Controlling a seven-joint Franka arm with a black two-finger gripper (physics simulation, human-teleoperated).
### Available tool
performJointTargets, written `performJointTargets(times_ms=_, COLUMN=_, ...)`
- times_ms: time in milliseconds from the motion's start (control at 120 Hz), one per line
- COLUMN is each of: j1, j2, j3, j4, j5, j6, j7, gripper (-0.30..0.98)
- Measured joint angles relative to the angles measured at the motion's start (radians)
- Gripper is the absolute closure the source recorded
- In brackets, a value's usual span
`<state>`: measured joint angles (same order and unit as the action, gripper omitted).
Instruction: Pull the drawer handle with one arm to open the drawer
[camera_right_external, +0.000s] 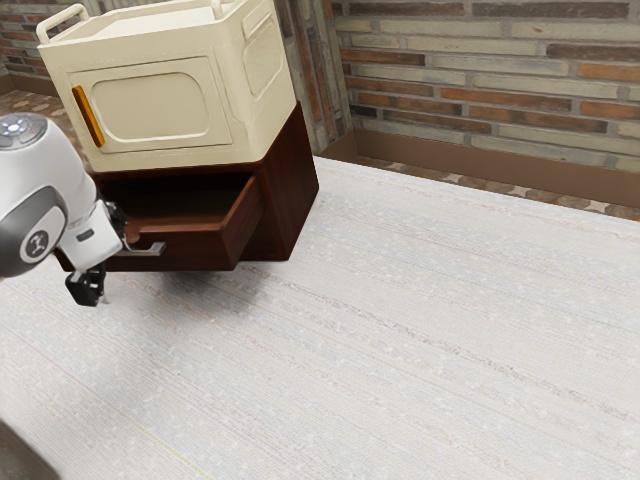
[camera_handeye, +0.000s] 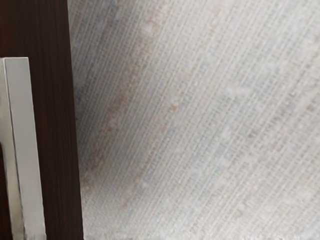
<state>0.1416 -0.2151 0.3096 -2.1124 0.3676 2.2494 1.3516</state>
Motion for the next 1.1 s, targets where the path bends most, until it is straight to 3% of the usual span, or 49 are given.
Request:
performJointTargets(times_ms=333, j1=-0.004, j2=-0.056, j3=0.001, j4=0.016, j5=0.0, j6=-0.012, j7=0.0, gripper=0.0)
performJointTargets(times_ms=450, j1=-0.021, j2=-0.069, j3=-0.007, j4=0.089, j5=-0.007, j6=-0.065, j7=0.0, gripper=0.0)
performJointTargets(times_ms=617, j1=-0.046, j2=-0.072, j3=-0.009, j4=0.282, j5=-0.088, j6=-0.272, j7=-0.039, gripper=0.0)
performJointTargets(times_ms=767, j1=-0.049, j2=-0.076, j3=-0.01, j4=0.321, j5=-0.156, j6=-0.411, j7=-0.122, gripper=0.0)
performJointTargets(times_ms=1100, j1=-0.081, j2=-0.026, j3=-0.038, j4=0.399, j5=-0.228, j6=-0.551, j7=-0.298, gripper=0.0)
